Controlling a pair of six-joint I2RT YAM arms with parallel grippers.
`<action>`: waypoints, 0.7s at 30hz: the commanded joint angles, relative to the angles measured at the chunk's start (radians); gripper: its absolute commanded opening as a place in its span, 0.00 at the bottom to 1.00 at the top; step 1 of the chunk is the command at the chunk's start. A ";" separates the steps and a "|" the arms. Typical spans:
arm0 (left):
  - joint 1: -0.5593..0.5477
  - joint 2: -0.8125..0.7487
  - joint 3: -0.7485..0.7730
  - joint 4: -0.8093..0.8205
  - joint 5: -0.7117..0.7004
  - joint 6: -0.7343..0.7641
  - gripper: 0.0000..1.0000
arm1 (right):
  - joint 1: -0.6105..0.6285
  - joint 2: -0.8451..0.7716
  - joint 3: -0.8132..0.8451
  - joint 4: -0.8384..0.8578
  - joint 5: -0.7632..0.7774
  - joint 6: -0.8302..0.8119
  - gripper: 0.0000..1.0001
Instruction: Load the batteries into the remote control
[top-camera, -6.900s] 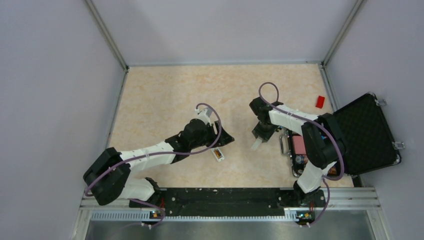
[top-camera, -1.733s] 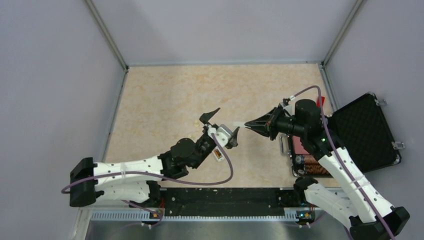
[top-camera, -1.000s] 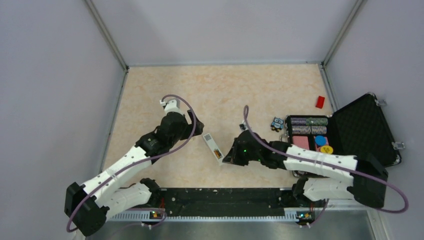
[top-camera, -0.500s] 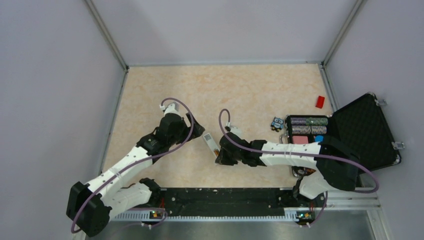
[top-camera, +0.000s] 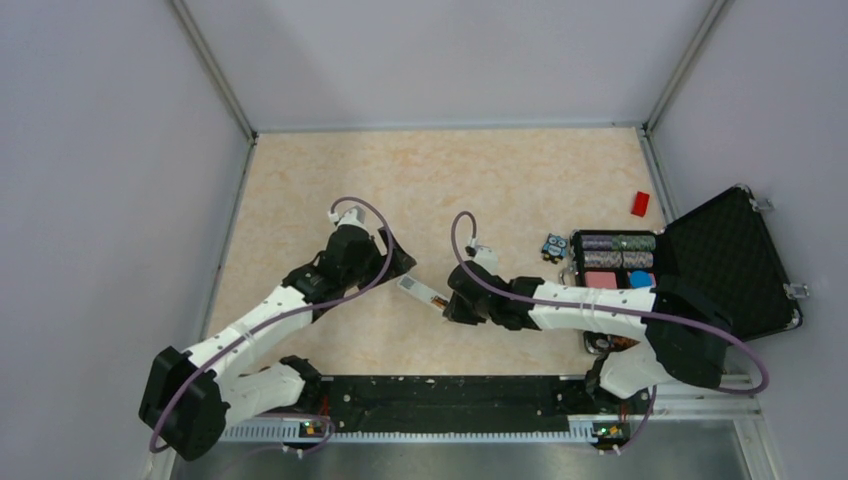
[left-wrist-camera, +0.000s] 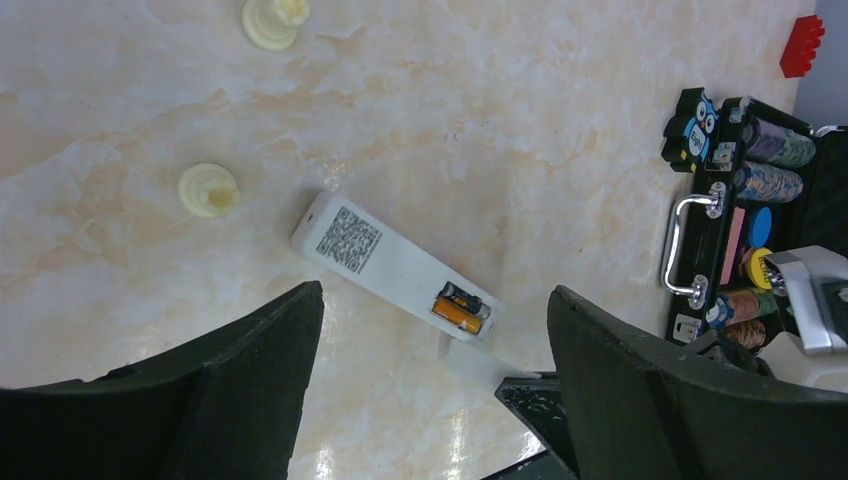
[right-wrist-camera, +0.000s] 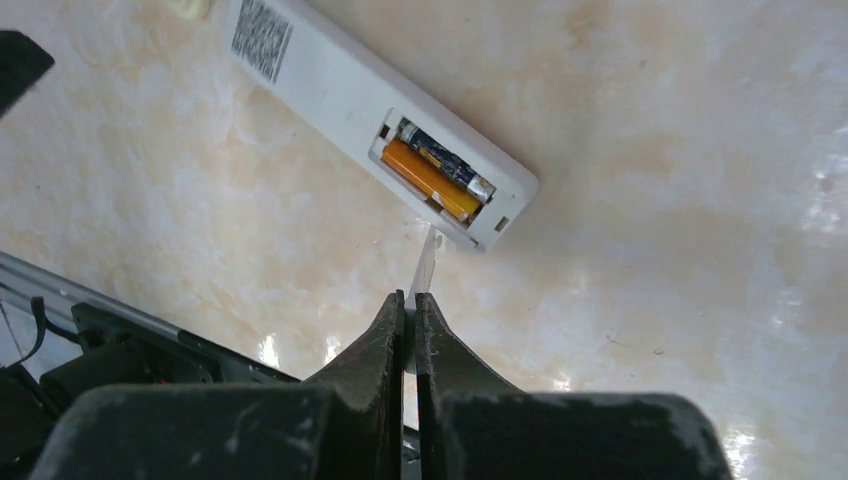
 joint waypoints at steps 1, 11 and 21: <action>0.005 0.031 -0.002 0.057 0.052 -0.013 0.86 | -0.047 -0.068 -0.024 -0.007 0.041 -0.001 0.00; 0.006 0.075 -0.042 0.083 0.099 -0.032 0.85 | -0.083 -0.143 -0.051 0.072 -0.094 -0.104 0.00; 0.006 0.127 -0.036 0.107 0.160 -0.044 0.82 | -0.200 -0.181 -0.192 0.399 -0.296 -0.142 0.00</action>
